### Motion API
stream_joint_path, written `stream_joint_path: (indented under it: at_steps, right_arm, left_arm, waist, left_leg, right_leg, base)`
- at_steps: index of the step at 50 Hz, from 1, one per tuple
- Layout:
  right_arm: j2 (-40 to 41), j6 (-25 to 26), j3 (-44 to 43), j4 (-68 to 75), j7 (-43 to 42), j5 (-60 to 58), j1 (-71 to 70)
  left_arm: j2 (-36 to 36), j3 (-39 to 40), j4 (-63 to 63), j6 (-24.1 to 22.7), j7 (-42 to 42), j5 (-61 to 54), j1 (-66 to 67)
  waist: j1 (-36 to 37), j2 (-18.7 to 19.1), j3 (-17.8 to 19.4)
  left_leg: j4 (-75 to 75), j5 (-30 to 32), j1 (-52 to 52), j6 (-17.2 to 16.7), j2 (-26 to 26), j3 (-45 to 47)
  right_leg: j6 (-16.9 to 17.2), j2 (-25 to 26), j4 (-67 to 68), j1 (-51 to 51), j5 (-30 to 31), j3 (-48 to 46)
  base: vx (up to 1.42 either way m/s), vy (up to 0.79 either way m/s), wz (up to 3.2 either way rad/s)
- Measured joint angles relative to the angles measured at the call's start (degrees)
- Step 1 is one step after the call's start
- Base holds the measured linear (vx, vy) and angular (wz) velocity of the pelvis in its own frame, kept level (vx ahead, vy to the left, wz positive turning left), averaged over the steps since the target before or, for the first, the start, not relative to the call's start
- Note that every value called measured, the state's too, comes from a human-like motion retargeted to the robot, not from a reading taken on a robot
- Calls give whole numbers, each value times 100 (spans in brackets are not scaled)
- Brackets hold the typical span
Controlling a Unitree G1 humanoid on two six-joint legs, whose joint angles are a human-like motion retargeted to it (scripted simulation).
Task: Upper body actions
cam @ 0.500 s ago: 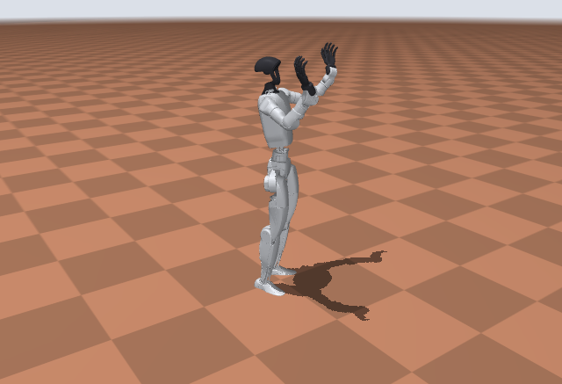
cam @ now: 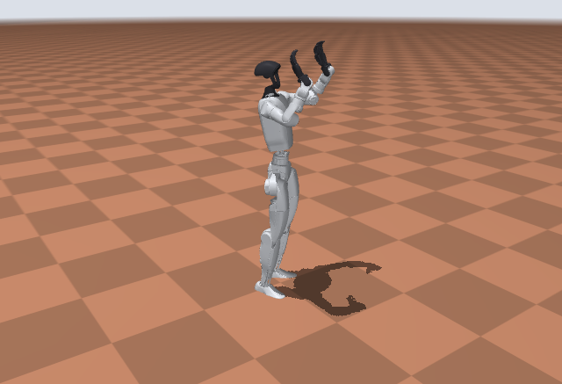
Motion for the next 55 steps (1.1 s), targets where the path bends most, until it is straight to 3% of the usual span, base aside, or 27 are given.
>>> stream_joint_path:
  at_steps: [10,18,27,34,40,49,55]
  right_arm:
    - [352,-183,-985,613,65,1165,806]
    - [563,-100,-1579,904,69,1516,1250]
    - [549,-295,-1112,634,78,1655,890]
    - [-53,-46,-423,-34,165,150,404]
    - [-267,211,-508,-597,63,-539,376]
    - [-122,14,-1521,-144,394,668,1426]
    - [-129,-364,-2486,370,1759,1091,2742]
  left_arm:
    - [59,861,436,435,197,-1457,560]
    - [-164,1473,592,319,-60,-3086,855]
    - [10,1090,351,174,-188,-2213,738]
    - [18,320,-207,273,-293,-1289,376]
    - [113,139,-642,286,-259,-665,268]
    - [259,988,-314,402,-298,-1610,972]
    - [515,2067,33,491,-535,-2482,2332]
  waist:
    - [-56,25,-17]
    - [-78,41,-2]
    - [-72,54,-68]
    - [-24,57,-54]
    - [-7,62,19]
    - [-44,54,135]
    - [-27,90,311]
  left_leg:
    - [-3,-8,-22,-4,-6,20]
    - [-6,-14,-9,-4,-10,24]
    - [-7,-12,-11,-3,-22,7]
    - [8,-17,7,0,-24,11]
    - [-3,2,11,2,-21,-7]
    - [7,14,-3,5,-24,-15]
    - [8,1,27,4,-7,72]
  right_leg:
    - [-5,2,-8,-26,-6,14]
    - [-9,6,-14,-13,-14,14]
    - [-9,0,-19,-2,-22,3]
    - [-13,-2,-16,21,-21,7]
    - [-14,6,-22,32,-13,0]
    - [-21,9,-30,34,-4,-6]
    - [-36,31,-26,18,18,59]
  base:
    - [0,0,0]
    - [0,0,0]
    - [0,0,0]
    - [0,0,0]
    - [0,0,0]
    - [0,0,0]
    - [0,0,0]
